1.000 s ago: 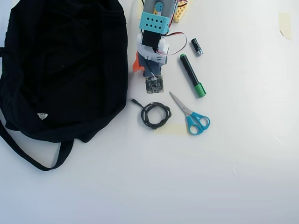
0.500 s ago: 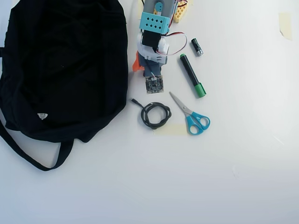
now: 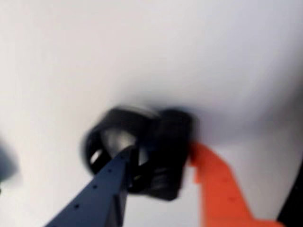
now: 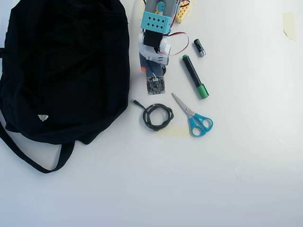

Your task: Put the bike light into the black bag

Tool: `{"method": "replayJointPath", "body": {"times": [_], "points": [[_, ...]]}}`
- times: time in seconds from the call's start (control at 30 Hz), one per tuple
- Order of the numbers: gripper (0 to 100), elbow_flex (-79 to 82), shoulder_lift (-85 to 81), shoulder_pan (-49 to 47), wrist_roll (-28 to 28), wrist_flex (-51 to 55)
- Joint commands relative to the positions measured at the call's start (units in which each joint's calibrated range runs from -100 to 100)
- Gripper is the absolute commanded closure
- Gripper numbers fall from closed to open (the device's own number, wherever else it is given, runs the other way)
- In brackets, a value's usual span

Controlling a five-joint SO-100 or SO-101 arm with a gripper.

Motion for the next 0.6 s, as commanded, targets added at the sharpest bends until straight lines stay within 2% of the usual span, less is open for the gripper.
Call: {"method": "replayJointPath", "body": {"times": [0.0, 0.57], "points": [[96, -0.1, -0.1, -0.6, 0.2, 0.0], [98, -0.9, -0.7, -0.6, 0.1, 0.6]]}}
